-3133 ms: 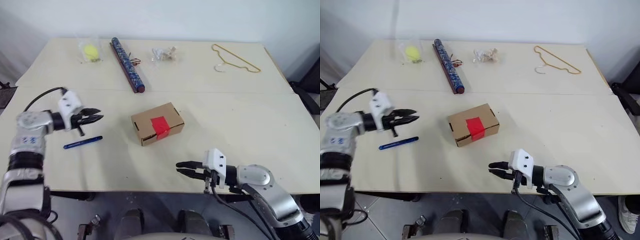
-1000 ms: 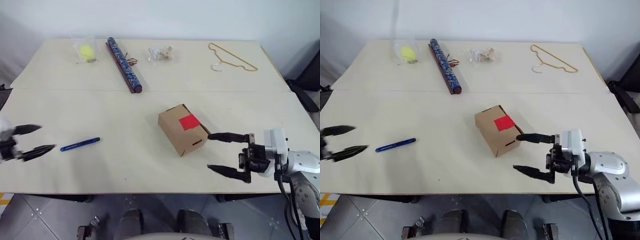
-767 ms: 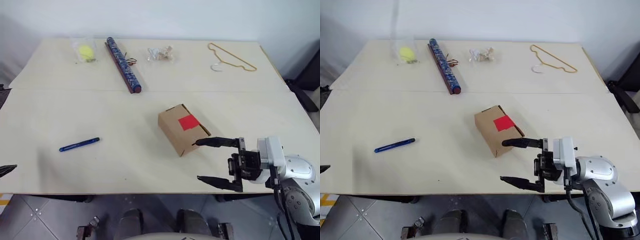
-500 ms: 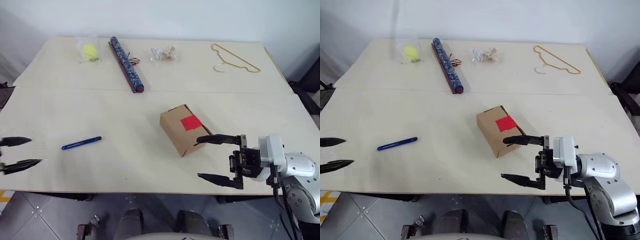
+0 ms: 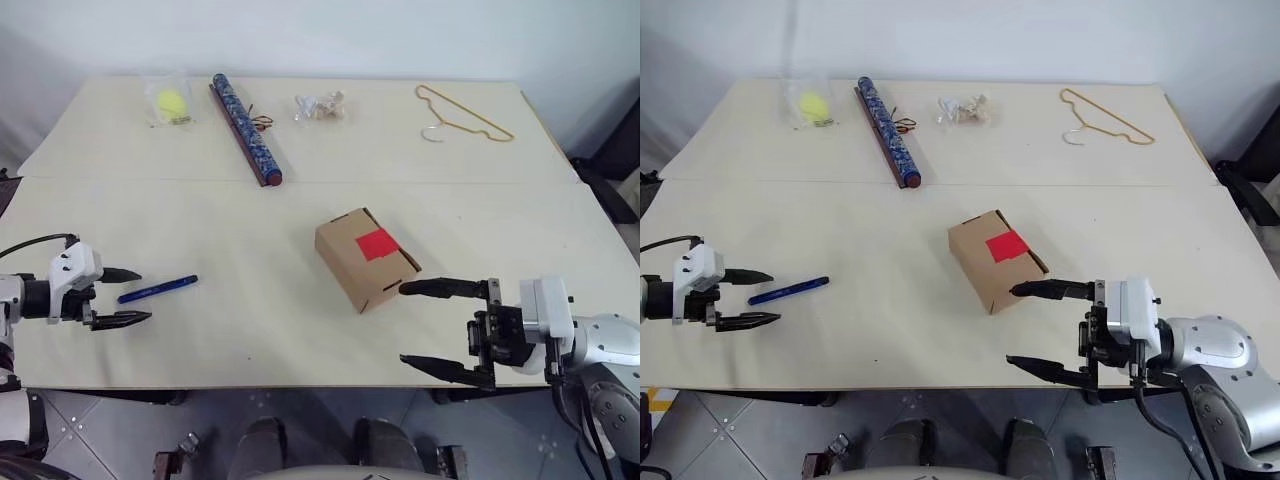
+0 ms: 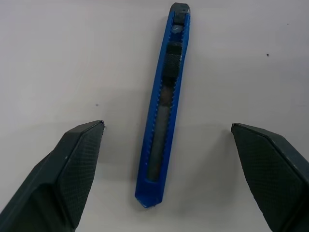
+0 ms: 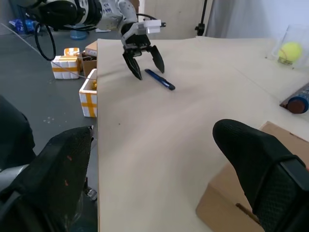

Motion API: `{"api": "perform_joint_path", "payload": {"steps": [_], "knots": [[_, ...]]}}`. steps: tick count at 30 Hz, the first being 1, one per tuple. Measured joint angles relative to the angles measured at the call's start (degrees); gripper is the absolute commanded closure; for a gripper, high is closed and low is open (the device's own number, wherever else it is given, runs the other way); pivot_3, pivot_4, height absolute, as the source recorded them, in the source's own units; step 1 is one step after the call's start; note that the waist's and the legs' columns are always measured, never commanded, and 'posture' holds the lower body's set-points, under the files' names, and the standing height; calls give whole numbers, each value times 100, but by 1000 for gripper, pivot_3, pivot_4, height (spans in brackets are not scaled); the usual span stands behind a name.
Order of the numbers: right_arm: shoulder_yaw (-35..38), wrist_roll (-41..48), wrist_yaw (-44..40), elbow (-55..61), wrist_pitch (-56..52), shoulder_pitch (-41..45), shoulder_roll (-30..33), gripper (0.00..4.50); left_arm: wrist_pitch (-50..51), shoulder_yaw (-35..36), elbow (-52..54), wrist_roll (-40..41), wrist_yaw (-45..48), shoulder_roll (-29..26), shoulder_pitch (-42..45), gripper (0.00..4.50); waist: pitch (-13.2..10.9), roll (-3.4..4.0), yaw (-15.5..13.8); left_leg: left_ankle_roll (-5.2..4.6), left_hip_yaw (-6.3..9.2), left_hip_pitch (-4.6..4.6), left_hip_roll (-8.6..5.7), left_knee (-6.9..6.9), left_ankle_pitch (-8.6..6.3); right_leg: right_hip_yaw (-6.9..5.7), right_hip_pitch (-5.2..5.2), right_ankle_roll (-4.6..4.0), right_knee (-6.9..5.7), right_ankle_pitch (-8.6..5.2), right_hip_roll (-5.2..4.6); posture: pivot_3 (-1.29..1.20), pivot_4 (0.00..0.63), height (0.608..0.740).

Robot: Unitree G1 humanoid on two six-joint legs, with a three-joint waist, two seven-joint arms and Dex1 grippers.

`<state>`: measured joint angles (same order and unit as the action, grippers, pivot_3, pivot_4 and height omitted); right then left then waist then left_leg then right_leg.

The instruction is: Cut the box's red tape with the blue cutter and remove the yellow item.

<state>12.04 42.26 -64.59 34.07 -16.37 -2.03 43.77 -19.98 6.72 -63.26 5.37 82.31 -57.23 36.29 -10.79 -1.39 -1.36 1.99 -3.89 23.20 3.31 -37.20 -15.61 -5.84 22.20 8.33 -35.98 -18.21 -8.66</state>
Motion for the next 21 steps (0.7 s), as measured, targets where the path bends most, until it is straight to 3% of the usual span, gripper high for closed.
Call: {"api": "perform_joint_path", "payload": {"steps": [7,17,21], "knots": [[22,1,182,128,-24,-134,0,0,-18,-84,-200,-53,-45,13,107,2975,7,11,1,-2,-2,-2,0,0,-1,1,-1,-1,0,1,0,0,150,740],[22,-1,245,180,-22,-221,0,0,-183,-129,-188,-88,-155,60,83,2975,20,34,2,-2,-5,-11,1,-4,-1,2,-8,-2,-2,2,0,0,150,740],[22,-2,238,179,-21,-216,1,0,-188,-130,-92,-88,-153,136,15,4055,39,66,-5,-3,-5,-13,1,-3,-2,2,-10,-2,-1,2,0,0,150,740]]}}
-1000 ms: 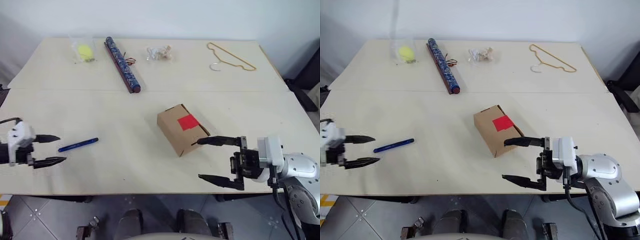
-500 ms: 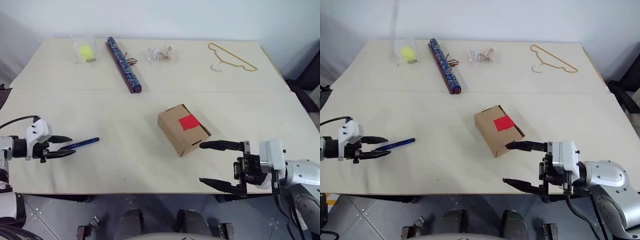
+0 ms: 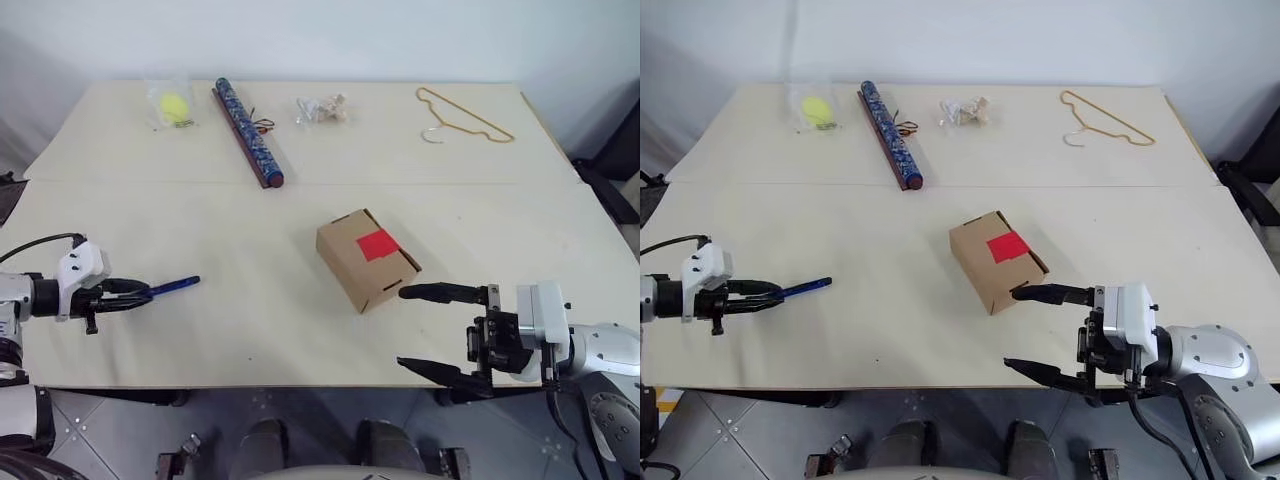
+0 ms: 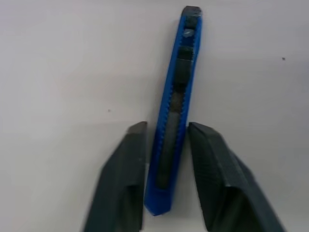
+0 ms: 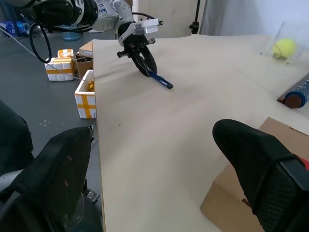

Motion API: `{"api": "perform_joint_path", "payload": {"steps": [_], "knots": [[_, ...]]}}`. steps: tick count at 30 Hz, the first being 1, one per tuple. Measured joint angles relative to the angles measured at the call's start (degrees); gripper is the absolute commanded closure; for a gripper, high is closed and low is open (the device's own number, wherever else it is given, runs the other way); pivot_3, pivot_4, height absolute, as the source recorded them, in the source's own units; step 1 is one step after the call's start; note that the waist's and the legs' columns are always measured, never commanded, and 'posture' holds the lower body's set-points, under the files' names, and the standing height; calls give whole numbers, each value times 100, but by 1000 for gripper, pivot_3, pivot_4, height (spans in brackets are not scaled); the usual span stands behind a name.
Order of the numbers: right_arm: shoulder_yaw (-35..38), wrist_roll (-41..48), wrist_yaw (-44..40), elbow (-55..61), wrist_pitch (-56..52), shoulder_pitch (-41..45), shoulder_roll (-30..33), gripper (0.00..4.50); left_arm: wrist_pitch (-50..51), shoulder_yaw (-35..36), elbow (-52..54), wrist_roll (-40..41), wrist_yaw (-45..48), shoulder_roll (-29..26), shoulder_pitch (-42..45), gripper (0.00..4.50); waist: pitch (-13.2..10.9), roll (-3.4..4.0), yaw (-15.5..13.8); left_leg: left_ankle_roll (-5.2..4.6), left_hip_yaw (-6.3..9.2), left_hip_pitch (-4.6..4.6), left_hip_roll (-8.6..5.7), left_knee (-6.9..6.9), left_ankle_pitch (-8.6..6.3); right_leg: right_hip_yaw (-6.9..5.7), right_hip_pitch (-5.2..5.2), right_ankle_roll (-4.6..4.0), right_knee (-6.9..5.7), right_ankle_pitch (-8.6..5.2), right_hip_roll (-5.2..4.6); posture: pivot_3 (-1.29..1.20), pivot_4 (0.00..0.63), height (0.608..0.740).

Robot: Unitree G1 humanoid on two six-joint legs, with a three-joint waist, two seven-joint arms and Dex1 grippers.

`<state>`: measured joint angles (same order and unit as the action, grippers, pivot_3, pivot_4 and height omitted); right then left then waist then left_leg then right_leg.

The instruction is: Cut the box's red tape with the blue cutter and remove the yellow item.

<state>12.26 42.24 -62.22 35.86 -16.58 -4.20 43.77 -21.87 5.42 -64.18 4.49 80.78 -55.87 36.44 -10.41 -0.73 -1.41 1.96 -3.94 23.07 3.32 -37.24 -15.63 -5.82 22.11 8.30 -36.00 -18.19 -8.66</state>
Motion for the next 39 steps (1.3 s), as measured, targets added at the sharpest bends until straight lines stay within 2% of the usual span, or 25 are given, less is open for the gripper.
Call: {"api": "perform_joint_path", "payload": {"steps": [10,14,16,19,21,24,29,33,36,39], "knots": [[0,-7,-62,-15,2,23,8,0,-4,-18,171,-14,-64,64,-71,4055,20,32,-13,-2,0,-2,0,-5,-1,0,-7,1,2,1,0,0,150,740],[88,-6,-78,-28,1,-35,81,0,199,-68,1056,173,290,283,-294,4055,19,30,-48,-5,1,1,0,-13,-3,-1,-11,3,4,3,0,0,150,740],[336,1,-75,-36,-51,-260,186,0,909,-354,2962,513,521,391,-926,4055,13,19,-40,-6,2,7,1,-14,-5,1,-10,3,6,4,-1,0,150,740],[522,5,-84,-50,-135,-565,251,0,2010,-883,5300,774,481,533,-1375,4055,9,6,-24,-4,7,9,7,-16,-7,1,-12,3,10,5,4,0,150,740],[614,8,-129,-55,-167,-771,261,0,2657,-1172,6396,832,301,575,-1489,4055,9,7,1,-4,6,6,8,-14,-6,3,-11,3,10,4,8,0,150,740],[658,-53,-239,-57,-211,-1094,346,565,3555,-1520,7371,732,-180,751,-1480,4064,10,9,31,-3,3,-3,13,-15,-6,7,-14,0,8,4,13,0,150,740],[123,-989,-26,-129,-160,-989,589,2219,5558,-3091,7993,-110,-1497,2263,-814,4064,1,-7,-58,-50,12,11,11,-82,-33,17,-27,1,19,5,13,0,150,740],[-336,-1380,160,-119,-230,-918,591,3532,6426,-3360,8298,-303,-1925,2385,-569,4064,0,-8,10,-49,10,4,13,-82,-33,20,-25,-3,12,3,14,0,150,740],[-724,-1683,402,-148,-382,-442,590,4476,6825,-3587,8423,-412,-2122,2428,-396,4064,1,-5,2,-49,10,2,14,-85,-33,21,-26,-4,13,3,14,0,150,740],[-1063,-1920,560,-240,-596,-43,589,4476,7051,-3776,8478,-427,-2246,2476,-255,4064,1,-5,-42,-50,15,4,12,-88,-33,21,-33,-5,18,3,14,0,150,740]]}}
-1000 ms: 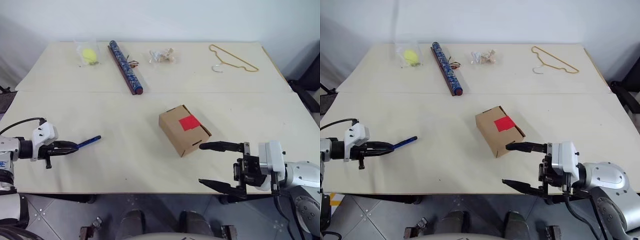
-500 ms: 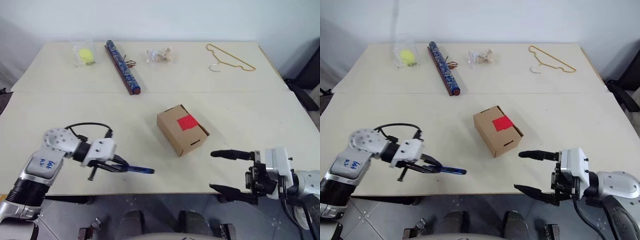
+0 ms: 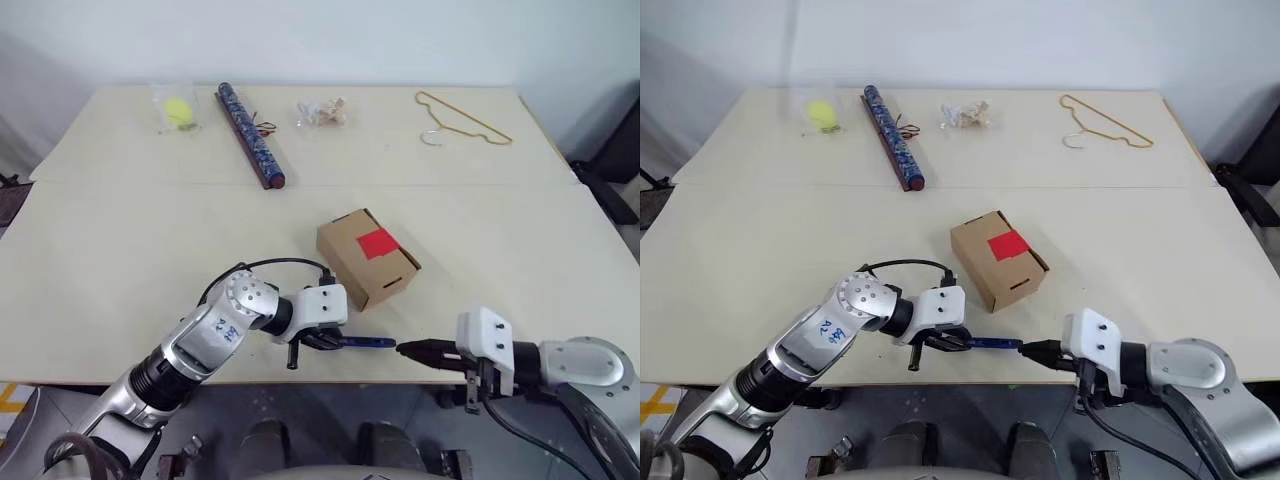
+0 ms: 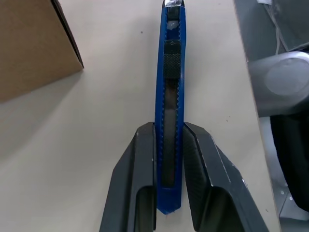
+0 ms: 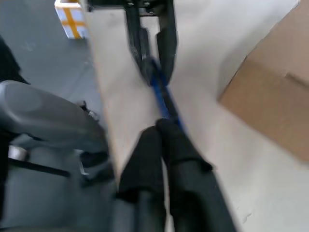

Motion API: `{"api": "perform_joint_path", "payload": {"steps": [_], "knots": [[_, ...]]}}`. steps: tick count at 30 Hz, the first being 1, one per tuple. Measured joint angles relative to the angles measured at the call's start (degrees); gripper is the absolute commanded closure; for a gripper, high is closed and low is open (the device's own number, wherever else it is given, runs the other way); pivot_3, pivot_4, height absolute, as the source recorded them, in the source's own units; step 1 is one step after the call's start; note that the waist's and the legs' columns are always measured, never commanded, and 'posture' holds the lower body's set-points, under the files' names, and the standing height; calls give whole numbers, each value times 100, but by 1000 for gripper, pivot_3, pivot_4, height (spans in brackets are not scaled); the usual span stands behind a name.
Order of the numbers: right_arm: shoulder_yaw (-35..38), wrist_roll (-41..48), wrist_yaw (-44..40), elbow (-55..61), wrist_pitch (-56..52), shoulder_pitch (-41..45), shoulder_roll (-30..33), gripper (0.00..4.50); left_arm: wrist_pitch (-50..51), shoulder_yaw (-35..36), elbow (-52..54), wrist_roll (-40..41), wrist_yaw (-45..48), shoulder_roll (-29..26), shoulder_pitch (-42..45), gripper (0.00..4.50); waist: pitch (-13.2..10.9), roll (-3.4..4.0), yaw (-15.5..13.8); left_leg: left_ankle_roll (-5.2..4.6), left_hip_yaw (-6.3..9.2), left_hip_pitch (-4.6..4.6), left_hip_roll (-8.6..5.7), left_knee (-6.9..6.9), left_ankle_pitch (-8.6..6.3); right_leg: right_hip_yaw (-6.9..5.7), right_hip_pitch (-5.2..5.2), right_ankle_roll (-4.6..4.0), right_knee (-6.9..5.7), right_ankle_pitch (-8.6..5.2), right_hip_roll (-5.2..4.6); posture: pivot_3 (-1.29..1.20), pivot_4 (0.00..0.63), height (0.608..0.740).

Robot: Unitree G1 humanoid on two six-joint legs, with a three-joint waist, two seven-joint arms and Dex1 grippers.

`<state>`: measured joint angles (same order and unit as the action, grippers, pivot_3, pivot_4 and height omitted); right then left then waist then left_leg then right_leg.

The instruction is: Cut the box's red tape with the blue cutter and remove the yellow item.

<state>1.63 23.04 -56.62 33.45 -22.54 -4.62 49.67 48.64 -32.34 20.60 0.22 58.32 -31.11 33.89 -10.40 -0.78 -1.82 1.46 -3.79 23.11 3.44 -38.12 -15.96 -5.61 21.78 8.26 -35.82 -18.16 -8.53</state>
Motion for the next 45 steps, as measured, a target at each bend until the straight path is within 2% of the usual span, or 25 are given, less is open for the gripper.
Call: {"api": "perform_joint_path", "payload": {"steps": [5,11,19,28,36,40,43,45], "knots": [[-570,-109,151,-220,-620,531,-54,4476,193,-157,55,-5,-59,-25,177,4064,0,0,2,0,1,1,0,-1,0,0,-2,-1,4,0,0,0,150,740],[-1088,-403,284,-557,-820,1021,-187,4476,269,-247,146,-7,-129,-95,214,4064,0,1,13,-1,1,1,1,-1,-1,-1,-3,-1,3,0,1,0,150,740],[-1323,-571,301,-630,-878,1222,-256,4476,474,-265,270,2,-201,-125,216,4064,1,2,30,-1,1,-2,1,-1,-1,-1,-3,-1,0,0,1,0,150,740],[-1838,-849,482,-698,-973,1568,-912,4476,539,-359,252,1,-231,-87,318,4064,4,4,23,-1,1,-5,1,-2,-1,-1,-7,-2,2,0,0,0,150,740],[-1970,-901,535,-692,-1135,1669,-1152,4476,490,-371,248,21,-231,-132,325,4064,7,7,30,-2,2,-5,1,-1,-1,-1,-9,-2,3,0,1,0,150,740],[-1684,-662,489,-459,-1243,1355,-1024,4476,370,-368,298,28,-253,-173,268,4064,7,8,24,-3,2,-3,1,1,-3,-2,-7,-1,5,0,0,0,150,740],[-911,53,493,-189,-1839,1125,-926,3862,-183,-217,325,57,-234,-422,46,4064,6,9,48,1,-1,2,4,2,-7,0,3,-2,2,1,0,0,150,740],[-264,672,544,62,-2347,1104,-832,3215,-767,-47,278,57,-247,-582,-164,4064,4,13,61,1,-5,2,8,5,-8,0,11,-5,-3,2,1,0,150,740]]}}
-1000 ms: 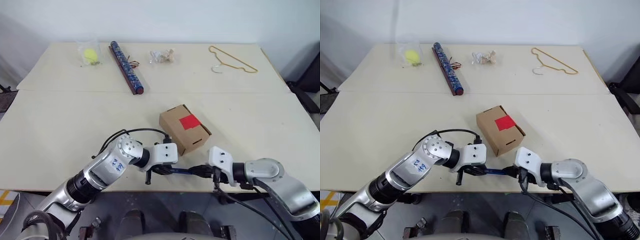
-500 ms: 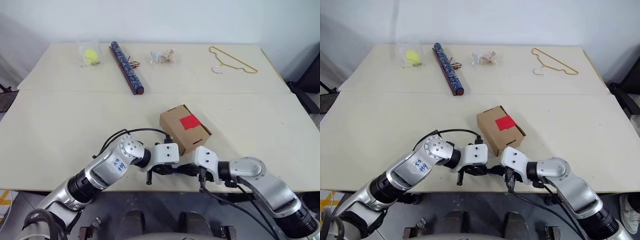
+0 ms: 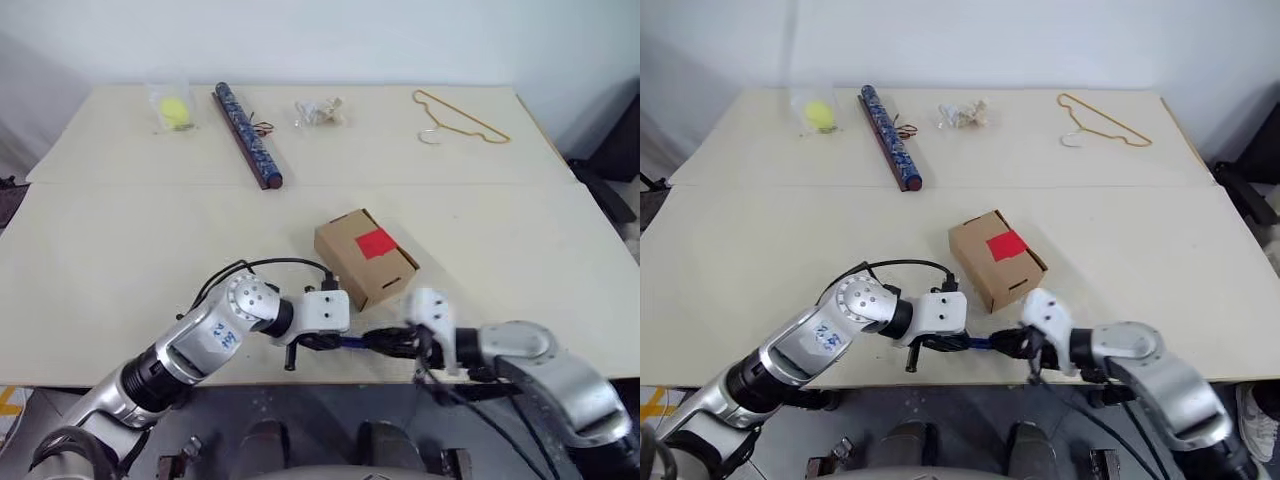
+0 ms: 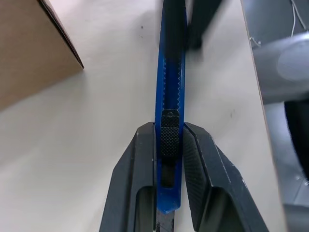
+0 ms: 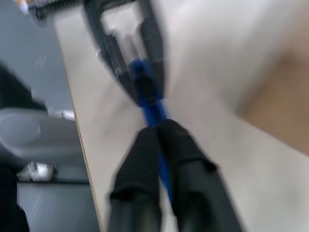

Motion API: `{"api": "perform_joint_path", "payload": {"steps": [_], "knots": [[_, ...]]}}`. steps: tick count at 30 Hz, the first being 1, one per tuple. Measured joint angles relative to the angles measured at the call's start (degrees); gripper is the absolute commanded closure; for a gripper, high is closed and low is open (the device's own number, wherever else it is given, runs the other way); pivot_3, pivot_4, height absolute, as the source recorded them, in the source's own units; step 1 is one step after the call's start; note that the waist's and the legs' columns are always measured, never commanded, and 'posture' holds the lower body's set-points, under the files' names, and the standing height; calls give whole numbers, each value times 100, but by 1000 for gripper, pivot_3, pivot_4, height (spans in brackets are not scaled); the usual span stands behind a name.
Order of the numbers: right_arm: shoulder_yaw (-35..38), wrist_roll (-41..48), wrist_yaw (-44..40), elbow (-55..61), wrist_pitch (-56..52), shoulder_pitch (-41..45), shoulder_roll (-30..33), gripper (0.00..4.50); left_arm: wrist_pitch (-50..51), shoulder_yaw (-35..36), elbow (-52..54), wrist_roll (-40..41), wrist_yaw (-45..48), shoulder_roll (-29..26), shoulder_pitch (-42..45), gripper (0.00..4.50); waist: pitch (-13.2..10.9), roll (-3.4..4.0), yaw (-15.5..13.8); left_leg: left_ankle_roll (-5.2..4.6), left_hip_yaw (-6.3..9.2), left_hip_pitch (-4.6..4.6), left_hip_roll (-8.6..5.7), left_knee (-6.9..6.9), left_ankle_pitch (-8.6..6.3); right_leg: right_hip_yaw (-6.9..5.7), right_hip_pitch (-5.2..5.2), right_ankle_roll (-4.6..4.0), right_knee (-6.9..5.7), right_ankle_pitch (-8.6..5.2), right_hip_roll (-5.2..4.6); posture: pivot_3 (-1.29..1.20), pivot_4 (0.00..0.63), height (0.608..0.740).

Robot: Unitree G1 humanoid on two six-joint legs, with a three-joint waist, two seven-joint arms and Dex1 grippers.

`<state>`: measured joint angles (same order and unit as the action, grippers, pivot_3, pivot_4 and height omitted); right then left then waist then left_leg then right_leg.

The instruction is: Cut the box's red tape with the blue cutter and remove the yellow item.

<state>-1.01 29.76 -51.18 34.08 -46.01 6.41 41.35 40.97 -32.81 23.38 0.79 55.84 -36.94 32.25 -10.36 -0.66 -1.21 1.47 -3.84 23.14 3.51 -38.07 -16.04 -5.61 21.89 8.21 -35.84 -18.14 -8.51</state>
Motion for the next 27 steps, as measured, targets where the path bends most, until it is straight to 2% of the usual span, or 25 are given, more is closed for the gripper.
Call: {"api": "perform_joint_path", "payload": {"steps": [4,9,12,14,16,20,27], "knots": [[1591,2091,669,193,-1755,422,111,1869,-1792,574,-194,31,-26,-174,-439,4064,-1,1,-23,1,2,6,9,0,-2,-4,4,-9,5,4,2,0,150,740],[1942,4073,1931,-162,-3543,1003,491,115,-2693,814,-209,58,34,-90,-516,4064,-1,2,-37,-12,-6,13,6,0,-14,-3,2,-10,23,5,0,0,150,740],[1594,5614,3136,-874,-3734,1255,1029,50,-2738,784,-201,51,28,183,-511,4064,-2,1,-38,-15,-9,14,6,0,-15,-4,4,-7,22,6,1,0,150,740],[1007,6779,4078,-1205,-3388,1290,1551,50,-2756,727,-199,24,16,322,-490,4064,-2,0,-34,-15,-9,15,7,3,-15,-7,7,-7,20,6,2,0,150,740],[429,7670,4852,-1400,-2921,1359,1790,50,-2747,692,-205,-24,16,407,-441,4064,-4,-2,-32,-15,-9,15,8,5,-16,-8,10,-7,21,6,5,0,150,740],[-220,8146,5371,-1558,-2350,1461,1723,50,-2725,662,-230,-126,-7,639,-264,4064,-5,-4,-33,-14,-16,17,7,2,-15,-4,12,-1,24,9,4,0,150,740],[-441,8183,5545,-1662,-2084,1470,1541,50,-2798,637,-409,-254,14,689,-233,4064,-5,-4,-43,-15,-16,23,8,2,-15,-4,16,-1,25,9,4,0,150,740]]}}
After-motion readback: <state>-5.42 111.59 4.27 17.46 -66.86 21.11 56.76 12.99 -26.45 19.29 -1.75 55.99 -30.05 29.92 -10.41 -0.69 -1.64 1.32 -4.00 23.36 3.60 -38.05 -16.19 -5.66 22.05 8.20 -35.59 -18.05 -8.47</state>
